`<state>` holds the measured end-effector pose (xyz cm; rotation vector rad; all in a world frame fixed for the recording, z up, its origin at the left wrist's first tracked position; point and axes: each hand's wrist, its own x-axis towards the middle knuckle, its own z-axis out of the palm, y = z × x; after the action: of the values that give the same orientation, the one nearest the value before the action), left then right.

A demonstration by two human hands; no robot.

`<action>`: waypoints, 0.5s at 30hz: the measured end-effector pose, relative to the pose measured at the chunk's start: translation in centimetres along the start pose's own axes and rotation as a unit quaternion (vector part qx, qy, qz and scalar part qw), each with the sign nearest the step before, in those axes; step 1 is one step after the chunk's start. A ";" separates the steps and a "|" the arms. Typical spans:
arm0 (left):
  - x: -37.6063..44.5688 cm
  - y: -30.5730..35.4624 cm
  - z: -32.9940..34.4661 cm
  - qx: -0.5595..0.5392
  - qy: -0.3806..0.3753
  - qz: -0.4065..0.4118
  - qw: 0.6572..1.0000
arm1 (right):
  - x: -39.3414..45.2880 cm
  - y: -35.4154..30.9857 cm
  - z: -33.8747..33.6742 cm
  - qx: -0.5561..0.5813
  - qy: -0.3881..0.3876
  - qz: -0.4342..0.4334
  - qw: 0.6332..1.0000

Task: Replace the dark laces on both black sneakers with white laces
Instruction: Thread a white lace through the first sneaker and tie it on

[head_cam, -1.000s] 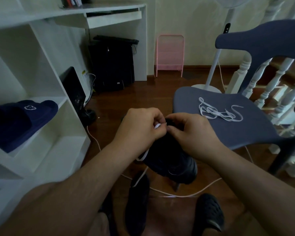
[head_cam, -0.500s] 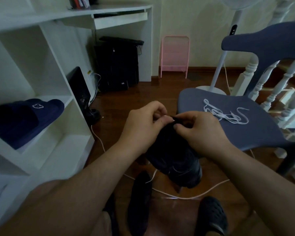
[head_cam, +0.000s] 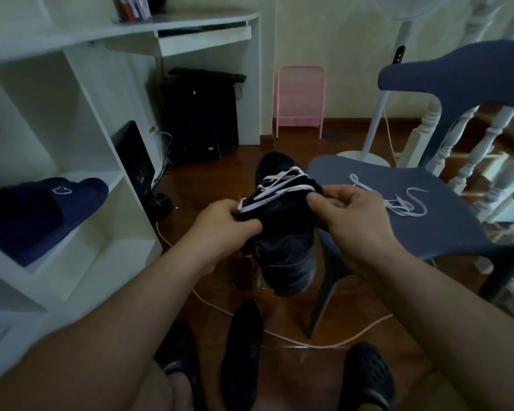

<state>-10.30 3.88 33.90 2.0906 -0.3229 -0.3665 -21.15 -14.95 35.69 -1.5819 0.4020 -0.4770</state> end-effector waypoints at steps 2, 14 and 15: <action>0.4 -0.2 -0.4 -0.002 0.077 0.059 0.995 | -0.2 -0.3 0.2 -0.046 -0.029 -0.024 0.998; 1.0 -1.2 -3.8 0.073 0.213 0.213 0.951 | 2.3 -1.3 -3.7 -0.208 0.032 0.002 0.978; 0.9 -1.2 -3.7 0.074 0.216 0.219 0.949 | 2.4 -1.3 -3.9 -0.230 -0.010 0.037 0.973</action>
<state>-7.96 7.09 34.59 2.1020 -0.5463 0.3875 -21.22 -19.39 37.28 -2.0077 0.5841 -0.3232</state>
